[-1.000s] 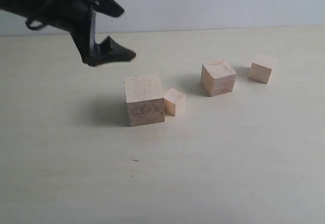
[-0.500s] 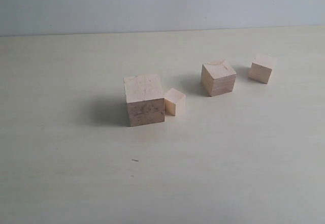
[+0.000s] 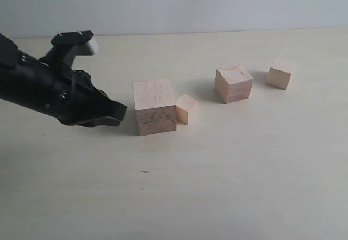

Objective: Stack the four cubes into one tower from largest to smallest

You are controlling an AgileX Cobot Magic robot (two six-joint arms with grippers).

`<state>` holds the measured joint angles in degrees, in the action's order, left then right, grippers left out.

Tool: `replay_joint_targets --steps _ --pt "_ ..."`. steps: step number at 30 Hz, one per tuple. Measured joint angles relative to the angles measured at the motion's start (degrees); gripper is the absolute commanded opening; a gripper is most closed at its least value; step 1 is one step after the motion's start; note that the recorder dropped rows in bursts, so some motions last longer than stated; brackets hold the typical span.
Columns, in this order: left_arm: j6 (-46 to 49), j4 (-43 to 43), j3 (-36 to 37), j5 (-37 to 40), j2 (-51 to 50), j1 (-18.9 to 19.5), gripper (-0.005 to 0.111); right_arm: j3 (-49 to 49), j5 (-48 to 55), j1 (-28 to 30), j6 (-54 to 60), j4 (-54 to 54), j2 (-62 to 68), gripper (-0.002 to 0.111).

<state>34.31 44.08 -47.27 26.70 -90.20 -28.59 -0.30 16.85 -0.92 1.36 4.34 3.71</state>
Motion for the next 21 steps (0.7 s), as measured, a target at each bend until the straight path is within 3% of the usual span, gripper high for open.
replay_joint_targets --steps 5,17,21 --pt "7.0 9.4 0.9 -9.4 -5.9 -3.4 0.0 0.0 0.0 0.0 0.0 0.0 0.0 0.0" --pt "37.1 44.6 1.0 -10.3 -15.4 -3.8 0.0 0.0 0.0 0.0 0.0 0.0 0.0 0.0" --pt "45.0 52.9 1.0 -10.3 -16.8 -3.8 0.0 0.0 0.0 0.0 0.0 0.0 0.0 0.0"
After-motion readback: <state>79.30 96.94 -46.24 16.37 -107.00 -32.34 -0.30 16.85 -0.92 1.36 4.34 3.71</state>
